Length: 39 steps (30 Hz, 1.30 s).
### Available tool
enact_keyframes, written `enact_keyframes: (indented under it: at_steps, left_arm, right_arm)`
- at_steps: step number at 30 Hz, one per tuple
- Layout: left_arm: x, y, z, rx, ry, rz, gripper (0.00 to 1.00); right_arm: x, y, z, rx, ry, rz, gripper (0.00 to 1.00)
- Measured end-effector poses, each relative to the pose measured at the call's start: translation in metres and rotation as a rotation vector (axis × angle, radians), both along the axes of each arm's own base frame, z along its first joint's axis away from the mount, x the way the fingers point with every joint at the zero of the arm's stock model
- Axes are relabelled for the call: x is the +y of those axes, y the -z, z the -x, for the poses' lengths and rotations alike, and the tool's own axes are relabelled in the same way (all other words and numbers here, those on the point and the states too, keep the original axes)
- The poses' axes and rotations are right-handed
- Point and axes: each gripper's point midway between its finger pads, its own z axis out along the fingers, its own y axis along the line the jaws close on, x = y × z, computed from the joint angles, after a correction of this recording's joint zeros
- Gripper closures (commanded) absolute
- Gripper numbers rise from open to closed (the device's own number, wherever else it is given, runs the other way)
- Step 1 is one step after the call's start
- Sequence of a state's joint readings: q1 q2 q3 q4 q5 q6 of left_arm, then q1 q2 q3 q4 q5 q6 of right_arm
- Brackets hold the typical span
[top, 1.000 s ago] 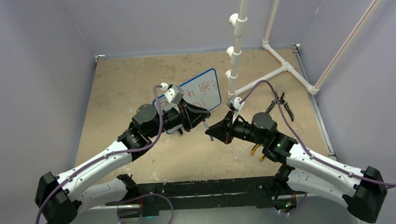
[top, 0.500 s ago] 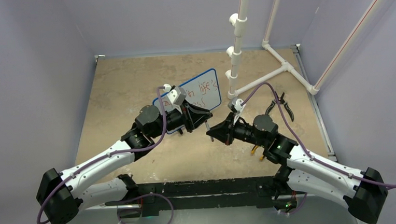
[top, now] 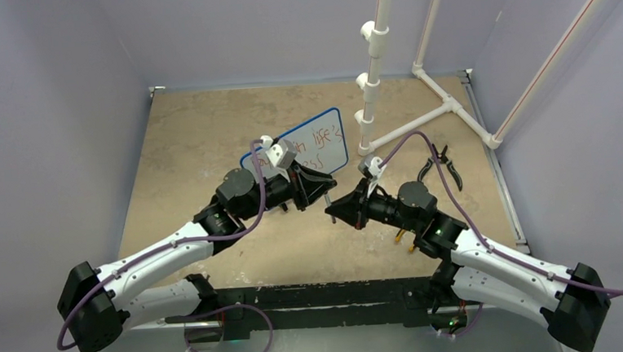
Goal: Write a sentence on the whiteboard
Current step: Close the whiteboard marker at the center of the board.
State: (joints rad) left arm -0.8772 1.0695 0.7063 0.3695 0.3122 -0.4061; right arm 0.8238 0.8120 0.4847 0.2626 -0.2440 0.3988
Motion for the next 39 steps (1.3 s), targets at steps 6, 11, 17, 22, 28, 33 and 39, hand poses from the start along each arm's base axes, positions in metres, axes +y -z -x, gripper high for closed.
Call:
enact_keyframes:
  at_steps: [6,11,17,22,28,33,39]
  left_arm:
    - [-0.004,0.003,0.000,-0.001,-0.012,-0.010,1.00]
    - [-0.006,0.000,0.000,-0.003,-0.021,-0.018,1.00]
    - [-0.010,-0.031,-0.011,-0.002,-0.082,-0.060,1.00]
    - [-0.015,-0.063,-0.022,-0.011,-0.131,-0.100,0.86]
    - [-0.018,-0.081,-0.024,-0.016,-0.133,-0.121,0.44]
    - [-0.021,-0.083,-0.021,-0.009,-0.103,-0.121,0.24]
    - [-0.024,-0.095,-0.015,-0.011,-0.054,-0.086,0.21]
  right_arm:
    - [-0.001,0.001,-0.002,0.000,0.013,0.002,1.00]
    - [-0.002,-0.003,-0.001,-0.009,0.014,-0.008,1.00]
    - [-0.001,-0.020,-0.005,-0.062,0.023,-0.058,1.00]
    - [-0.005,-0.049,-0.011,-0.135,0.054,-0.127,1.00]
    - [-0.014,-0.083,-0.018,-0.211,0.107,-0.214,1.00]
    - [-0.020,-0.107,-0.020,-0.259,0.128,-0.272,1.00]
    - [-0.017,-0.106,-0.016,-0.260,0.100,-0.271,1.00]
